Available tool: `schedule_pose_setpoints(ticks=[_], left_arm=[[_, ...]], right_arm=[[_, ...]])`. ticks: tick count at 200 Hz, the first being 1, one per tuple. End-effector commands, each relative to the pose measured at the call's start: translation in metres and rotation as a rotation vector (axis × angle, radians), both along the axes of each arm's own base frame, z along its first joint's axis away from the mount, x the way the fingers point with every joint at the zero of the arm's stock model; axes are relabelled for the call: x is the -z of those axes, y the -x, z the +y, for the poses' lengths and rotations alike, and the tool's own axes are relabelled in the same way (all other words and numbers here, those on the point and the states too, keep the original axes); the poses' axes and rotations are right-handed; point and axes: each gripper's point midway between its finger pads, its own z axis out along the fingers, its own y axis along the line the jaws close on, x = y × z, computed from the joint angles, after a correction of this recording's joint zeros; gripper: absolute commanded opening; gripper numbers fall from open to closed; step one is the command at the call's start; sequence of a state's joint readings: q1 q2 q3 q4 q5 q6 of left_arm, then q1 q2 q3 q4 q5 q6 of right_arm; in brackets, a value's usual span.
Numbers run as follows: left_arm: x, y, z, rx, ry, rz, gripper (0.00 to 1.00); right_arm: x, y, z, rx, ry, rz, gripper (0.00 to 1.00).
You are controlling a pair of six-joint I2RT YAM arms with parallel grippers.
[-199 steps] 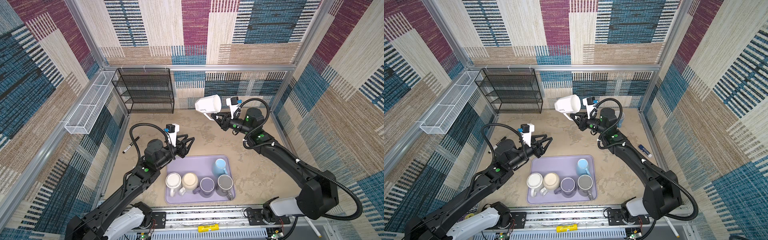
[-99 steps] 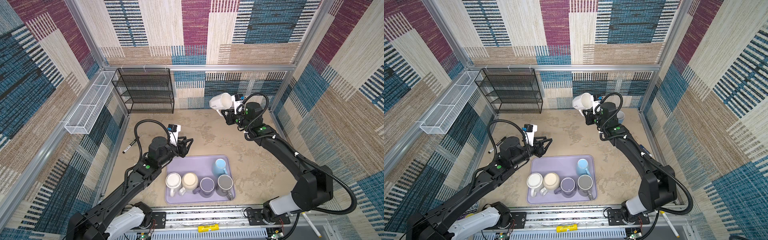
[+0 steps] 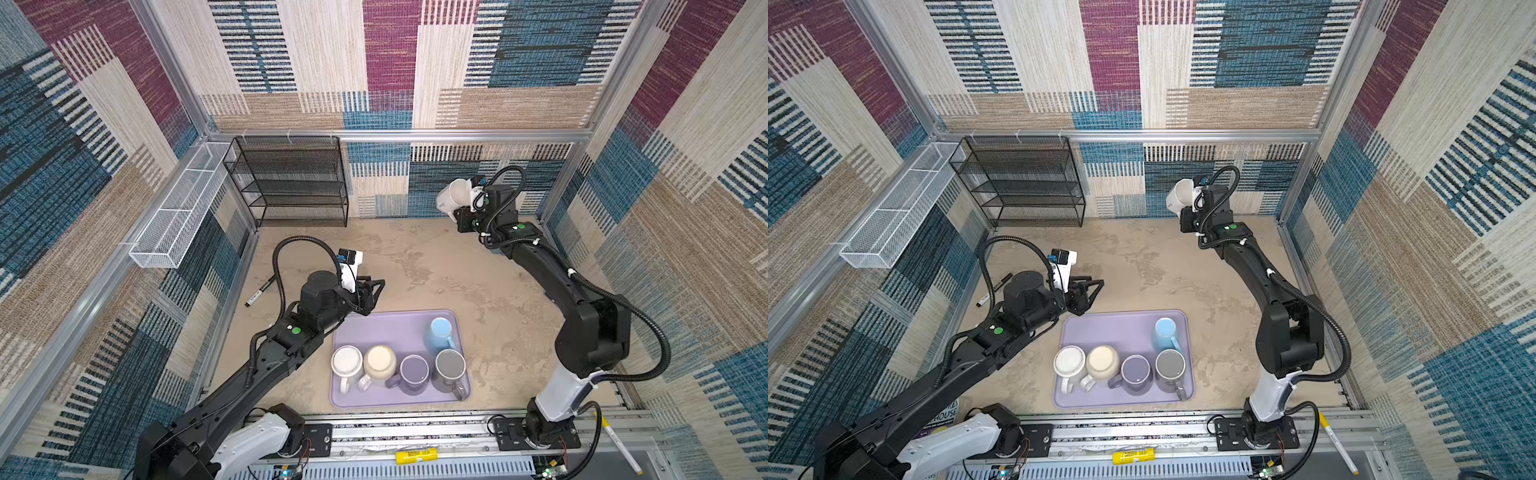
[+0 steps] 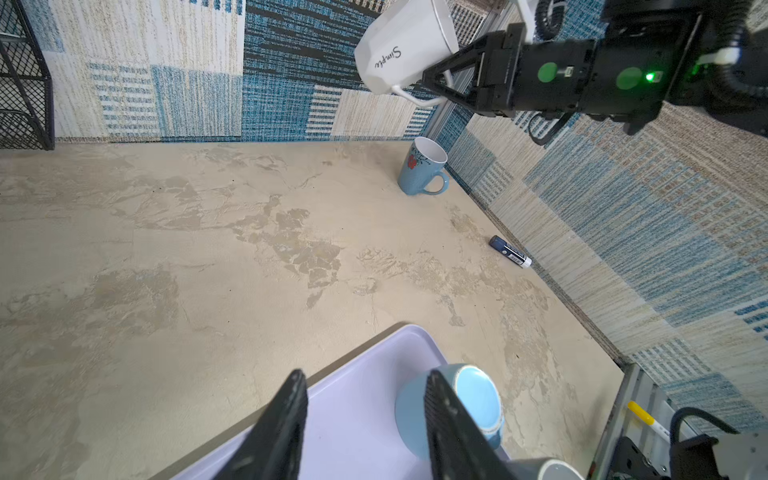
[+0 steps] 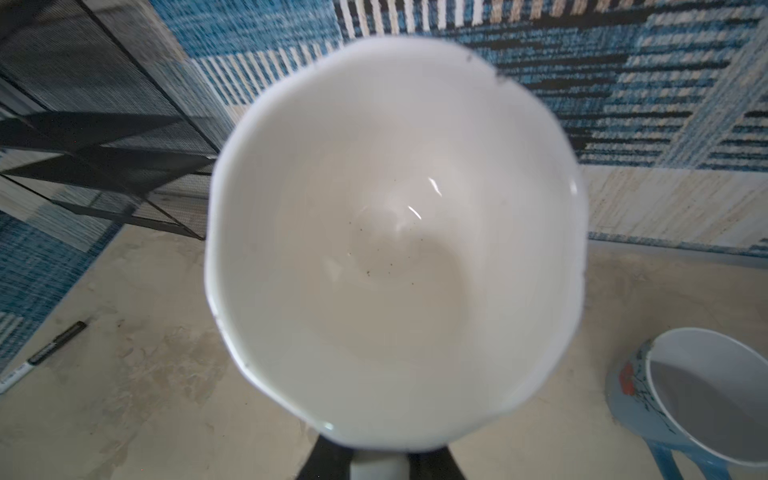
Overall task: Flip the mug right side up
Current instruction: 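Carry the white mug upright toward the blue flowered mug with the right gripper, then lower the white mug onto the table beside the blue flowered mug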
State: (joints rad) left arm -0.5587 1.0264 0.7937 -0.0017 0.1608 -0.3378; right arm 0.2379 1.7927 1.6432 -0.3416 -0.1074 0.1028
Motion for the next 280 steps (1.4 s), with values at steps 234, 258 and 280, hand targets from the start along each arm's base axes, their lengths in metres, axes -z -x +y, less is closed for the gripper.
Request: schedule_pose_setpoints(ticks=[234, 258, 280], left_arm=[[0.000, -0.002, 0.003, -0.005, -0.082, 0.030, 0.47], [0.000, -0.002, 0.003, -0.003, -0.081, 0.033, 0.47], [0.001, -0.002, 0.003, -0.004, -0.082, 0.036, 0.47]], right_arm=[[0.143, -0.033, -0.084, 0.204, 0.266, 0.325, 0.00], [0.150, -0.032, -0.085, 0.202, 0.271, 0.336, 0.00], [0.154, -0.031, -0.088, 0.216, 0.283, 0.343, 0.00]])
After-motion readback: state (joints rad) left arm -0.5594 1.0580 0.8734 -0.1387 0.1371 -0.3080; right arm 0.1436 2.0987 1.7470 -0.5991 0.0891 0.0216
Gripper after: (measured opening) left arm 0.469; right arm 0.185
